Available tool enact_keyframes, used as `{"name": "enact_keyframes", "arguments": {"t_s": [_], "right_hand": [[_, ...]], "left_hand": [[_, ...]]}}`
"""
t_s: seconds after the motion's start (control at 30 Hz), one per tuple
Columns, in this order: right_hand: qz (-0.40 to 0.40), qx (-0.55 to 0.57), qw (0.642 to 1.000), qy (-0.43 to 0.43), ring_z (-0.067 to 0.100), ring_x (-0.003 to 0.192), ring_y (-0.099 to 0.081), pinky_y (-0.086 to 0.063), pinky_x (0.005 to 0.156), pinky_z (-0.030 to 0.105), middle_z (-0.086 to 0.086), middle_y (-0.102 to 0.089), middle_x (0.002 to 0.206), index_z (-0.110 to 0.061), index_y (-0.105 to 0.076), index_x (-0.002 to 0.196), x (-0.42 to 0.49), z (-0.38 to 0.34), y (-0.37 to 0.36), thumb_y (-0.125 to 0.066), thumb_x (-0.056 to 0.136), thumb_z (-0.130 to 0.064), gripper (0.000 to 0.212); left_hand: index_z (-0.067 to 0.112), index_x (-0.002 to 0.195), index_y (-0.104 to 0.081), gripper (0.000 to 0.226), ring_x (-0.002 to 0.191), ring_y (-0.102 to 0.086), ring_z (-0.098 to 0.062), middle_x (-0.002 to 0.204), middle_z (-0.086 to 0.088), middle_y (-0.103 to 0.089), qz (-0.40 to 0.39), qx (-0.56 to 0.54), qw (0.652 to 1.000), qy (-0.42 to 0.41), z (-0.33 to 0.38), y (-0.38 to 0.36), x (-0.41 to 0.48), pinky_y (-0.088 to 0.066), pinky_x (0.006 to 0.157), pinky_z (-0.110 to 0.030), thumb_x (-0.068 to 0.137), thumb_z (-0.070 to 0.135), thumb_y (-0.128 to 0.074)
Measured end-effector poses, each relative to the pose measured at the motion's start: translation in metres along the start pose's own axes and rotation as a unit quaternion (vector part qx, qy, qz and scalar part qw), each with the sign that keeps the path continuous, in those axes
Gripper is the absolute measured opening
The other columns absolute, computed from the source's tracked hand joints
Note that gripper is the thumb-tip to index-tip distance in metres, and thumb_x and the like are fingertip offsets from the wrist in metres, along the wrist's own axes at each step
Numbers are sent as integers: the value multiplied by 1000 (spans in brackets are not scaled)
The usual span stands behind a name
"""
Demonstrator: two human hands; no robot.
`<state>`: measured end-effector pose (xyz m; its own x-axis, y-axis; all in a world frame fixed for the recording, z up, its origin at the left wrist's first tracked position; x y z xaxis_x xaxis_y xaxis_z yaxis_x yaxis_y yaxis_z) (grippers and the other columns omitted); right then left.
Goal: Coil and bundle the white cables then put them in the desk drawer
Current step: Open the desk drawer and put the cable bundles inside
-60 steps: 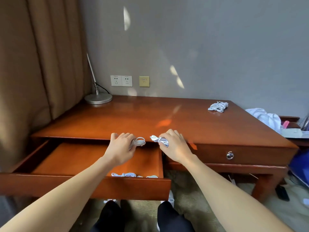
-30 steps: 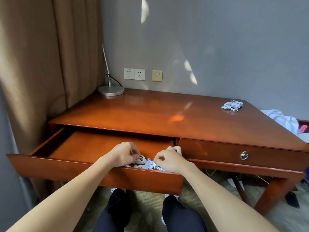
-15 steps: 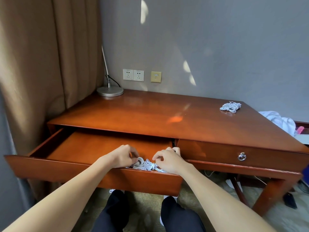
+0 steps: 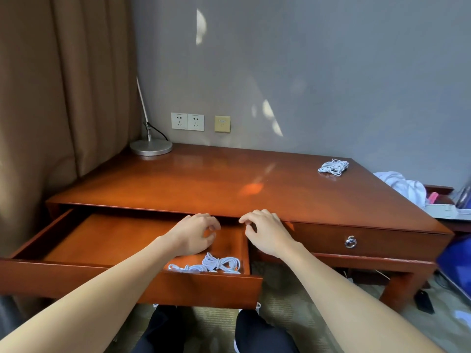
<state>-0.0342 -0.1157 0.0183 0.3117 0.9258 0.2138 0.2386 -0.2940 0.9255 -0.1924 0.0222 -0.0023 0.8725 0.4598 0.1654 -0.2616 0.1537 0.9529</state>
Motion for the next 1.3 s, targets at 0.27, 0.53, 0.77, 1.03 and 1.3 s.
{"name": "enact_keyframes", "arguments": {"t_s": [0.27,0.53,0.77,1.03,1.3], "right_hand": [[30,-22,999,-35,17,133,-45,-33,116,36,-8,-58,140,-31,-61,135,9,48,39,-47,108,-24,32],[47,-37,995,-78,14,126,-48,-34,111,33,-8,-61,136,-30,-62,135,35,127,60,-49,106,-23,33],[62,-59,989,-124,14,129,-48,-34,113,37,-8,-58,139,-29,-58,139,74,208,63,-49,105,-24,36],[68,-67,979,-178,17,136,-43,-32,116,40,-6,-51,147,-27,-50,146,100,278,71,-49,105,-28,41],[84,-61,971,-215,18,140,-37,-27,117,38,-5,-44,152,-25,-44,151,125,334,75,-48,105,-32,47]], "left_hand": [[26,132,-63,32,121,-54,-18,128,7,-62,50,21,997,-55,39,16,56,-42,101,-36,101,27,-51],[27,139,-56,37,128,-48,-22,139,4,-55,35,20,996,-80,66,-8,144,-37,106,-37,103,33,-48],[27,140,-53,38,132,-45,-22,141,4,-54,24,20,995,-96,83,-36,237,-32,109,-38,103,32,-47],[25,144,-48,41,134,-44,-21,144,4,-51,13,6,996,-93,95,-55,308,-31,110,-38,104,33,-44],[25,148,-45,43,138,-41,-21,149,3,-48,6,-6,994,-112,116,-78,372,-26,114,-38,105,33,-43]]}}
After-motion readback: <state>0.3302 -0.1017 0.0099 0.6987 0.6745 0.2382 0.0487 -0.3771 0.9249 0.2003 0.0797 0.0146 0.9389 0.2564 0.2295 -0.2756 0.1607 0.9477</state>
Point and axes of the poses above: each hand's wrist, its own x-axis towards the middle knuckle, its own y-axis out of the back of the hand, z = x × y, the point moved 4 cm from there along x, towards the middle knuckle
